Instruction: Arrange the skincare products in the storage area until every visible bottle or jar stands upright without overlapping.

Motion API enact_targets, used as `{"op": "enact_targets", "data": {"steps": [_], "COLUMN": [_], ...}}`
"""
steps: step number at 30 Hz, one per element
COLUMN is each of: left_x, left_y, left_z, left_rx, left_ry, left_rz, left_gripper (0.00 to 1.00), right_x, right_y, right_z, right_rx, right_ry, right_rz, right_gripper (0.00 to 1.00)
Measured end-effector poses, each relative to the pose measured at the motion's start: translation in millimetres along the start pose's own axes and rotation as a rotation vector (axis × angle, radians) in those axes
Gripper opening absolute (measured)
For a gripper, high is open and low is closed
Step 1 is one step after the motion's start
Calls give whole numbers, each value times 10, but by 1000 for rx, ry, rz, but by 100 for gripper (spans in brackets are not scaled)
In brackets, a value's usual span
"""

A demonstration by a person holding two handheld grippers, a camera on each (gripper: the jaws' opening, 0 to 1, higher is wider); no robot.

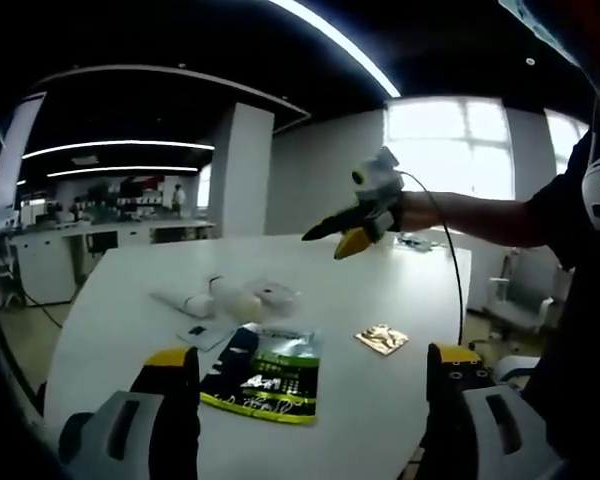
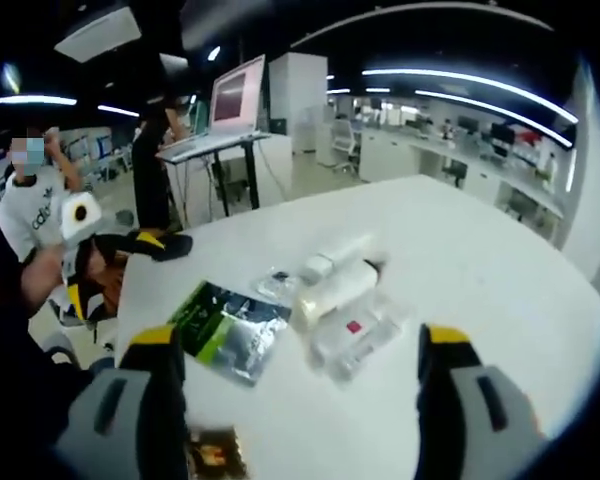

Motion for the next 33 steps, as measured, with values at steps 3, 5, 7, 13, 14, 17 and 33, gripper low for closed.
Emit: {"op": "enact_targets", "data": {"steps": [3, 5, 7, 13, 14, 17, 33], "left_x": [-1, -5, -9, -49, -63, -77, -126], "left_y": [-1, -8, -18, -22, -27, -33, -84], "left_z": [-14, -17, -15, 19, 34, 51, 126], "left_rx": [-4, -4, -2, -3, 0, 3, 0], "left_ry": [0, 0, -3, -18, -24, -31, -60], "left_rz": [-3, -2, -5, -3, -2, -2, -16], "left_gripper": [96, 96, 96, 95, 95, 95, 94], "right_x": [22, 26, 36, 7, -1, -67, -250], "right_y": [36, 62, 88, 216, 246, 323, 413], "right_z": [61, 112, 159, 294, 322, 433, 904], "right_rx": [4, 4, 4, -15, -16, -17, 10], "right_ry": [4, 4, 4, -1, 4, 5, -22], "right_rz": [6, 9, 13, 60, 83, 120, 239], "right_gripper": [97, 97, 97, 91, 90, 90, 81]}}
Point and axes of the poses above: the point that each gripper's makers call its tool centre point, and the gripper's own axes: z roughly forward along the fingers, x roughly to its left, y roughly out of its top, the point moved 1 cm from there along -z, roughly backward along the fingers, and after that the axes turned 14 degrees about -y, right-handed, at the moved point
